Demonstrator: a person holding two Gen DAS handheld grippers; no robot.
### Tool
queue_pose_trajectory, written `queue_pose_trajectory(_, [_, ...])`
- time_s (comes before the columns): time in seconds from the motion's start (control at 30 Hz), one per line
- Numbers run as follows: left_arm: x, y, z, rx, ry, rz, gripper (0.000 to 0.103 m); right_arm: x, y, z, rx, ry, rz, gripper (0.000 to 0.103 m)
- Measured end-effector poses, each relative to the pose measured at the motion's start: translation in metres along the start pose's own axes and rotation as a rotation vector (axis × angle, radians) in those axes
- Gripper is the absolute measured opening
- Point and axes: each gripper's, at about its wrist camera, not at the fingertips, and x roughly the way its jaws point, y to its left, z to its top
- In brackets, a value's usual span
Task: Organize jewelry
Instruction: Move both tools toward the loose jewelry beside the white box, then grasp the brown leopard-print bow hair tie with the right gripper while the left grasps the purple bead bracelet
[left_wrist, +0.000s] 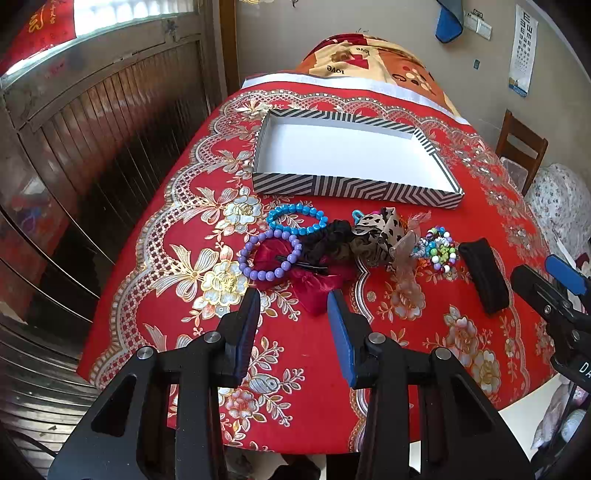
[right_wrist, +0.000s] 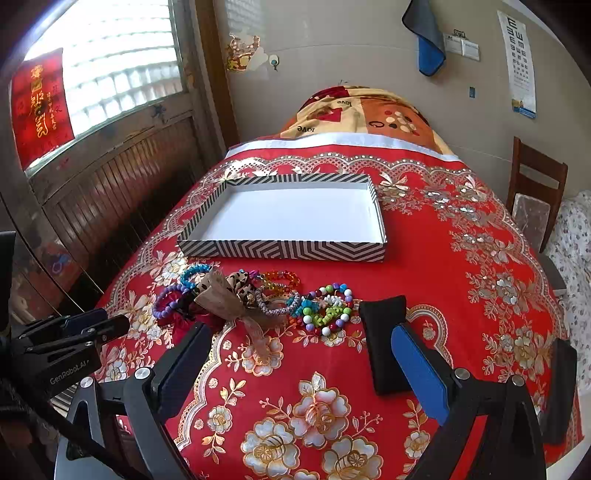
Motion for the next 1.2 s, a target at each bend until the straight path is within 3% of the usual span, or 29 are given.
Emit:
queue_pose_trajectory(0.5, [0.009, 0.015, 0.002, -0.041, 0.038, -0.051, 0.037, 0.009, 0.005, -0.001, -0.026, 0.026, 0.028, 0.097])
queue_pose_trajectory(0.7, [0.016, 0.025, 0.003, -0.071, 0.071, -0.099, 0.039, 0.022, 0.015, -0.001, -0.051, 0.053, 0.091, 0.097])
queue_pose_trajectory(0.8, [0.019, 0.035, 0.004, -0.12, 0.082, -0.136, 0.051, 0.034, 0.027, 0.002, -0.09, 0.072, 0.131, 0.09])
queue_pose_trajectory(1.2, [0.053, 0.053, 0.016, -0.153, 0.142, -0.127, 0.052, 0.109, 0.064, 0.021, -0.229, 0.152, 0.211, 0.075])
